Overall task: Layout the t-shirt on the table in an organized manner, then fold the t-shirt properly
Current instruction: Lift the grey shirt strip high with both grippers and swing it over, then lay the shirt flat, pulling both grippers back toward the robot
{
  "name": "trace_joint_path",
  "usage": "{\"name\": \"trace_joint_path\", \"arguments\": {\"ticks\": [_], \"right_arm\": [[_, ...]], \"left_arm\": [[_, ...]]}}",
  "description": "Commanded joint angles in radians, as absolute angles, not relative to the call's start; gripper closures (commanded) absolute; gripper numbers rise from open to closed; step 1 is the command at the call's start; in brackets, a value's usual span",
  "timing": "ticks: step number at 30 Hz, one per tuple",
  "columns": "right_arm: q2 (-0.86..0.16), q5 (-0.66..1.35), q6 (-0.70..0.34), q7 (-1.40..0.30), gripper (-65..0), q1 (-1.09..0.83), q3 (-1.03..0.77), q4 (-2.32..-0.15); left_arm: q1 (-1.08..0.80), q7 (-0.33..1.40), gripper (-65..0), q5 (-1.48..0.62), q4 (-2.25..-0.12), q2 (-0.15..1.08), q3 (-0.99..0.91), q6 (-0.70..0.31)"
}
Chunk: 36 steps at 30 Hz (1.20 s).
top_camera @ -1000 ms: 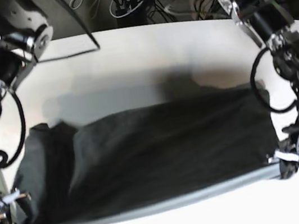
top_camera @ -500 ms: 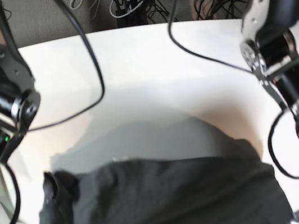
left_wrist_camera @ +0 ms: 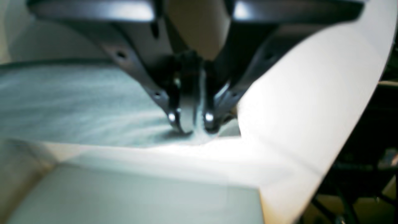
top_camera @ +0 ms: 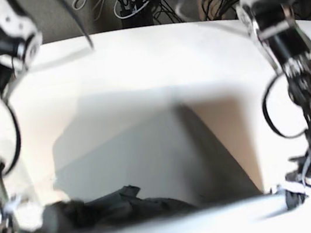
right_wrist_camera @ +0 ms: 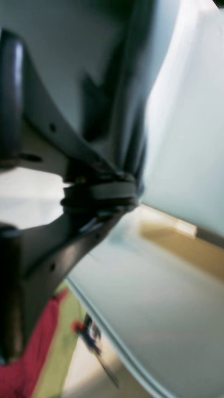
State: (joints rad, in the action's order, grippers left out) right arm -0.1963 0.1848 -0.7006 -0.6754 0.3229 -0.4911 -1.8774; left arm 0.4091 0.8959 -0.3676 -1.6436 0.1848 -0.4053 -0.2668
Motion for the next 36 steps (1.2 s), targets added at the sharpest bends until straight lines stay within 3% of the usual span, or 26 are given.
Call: {"name": "trace_joint_path", "arguments": {"ticks": [1, 14, 36], "right_arm": [[-0.2, 0.223, -0.698, -0.642, 0.0, 0.3, -0.493, -1.911], [-0.148, 0.452, -0.698, -0.555, 0.0, -0.237, -0.486, -1.931], [-0.137, 0.467, -0.698, -0.564, 0.0, -0.575, -0.481, -1.923]], "left_arm": [[0.417, 0.854, -0.1, -0.369, -1.685, 0.197, -0.435, -0.265], [0.059, 0.857, -0.2, -0.363, -1.646, 0.202, -0.498, -0.268], [-0.217, 0.855, -0.4, -0.36, -1.561, 0.24, -0.501, -0.268]]}}
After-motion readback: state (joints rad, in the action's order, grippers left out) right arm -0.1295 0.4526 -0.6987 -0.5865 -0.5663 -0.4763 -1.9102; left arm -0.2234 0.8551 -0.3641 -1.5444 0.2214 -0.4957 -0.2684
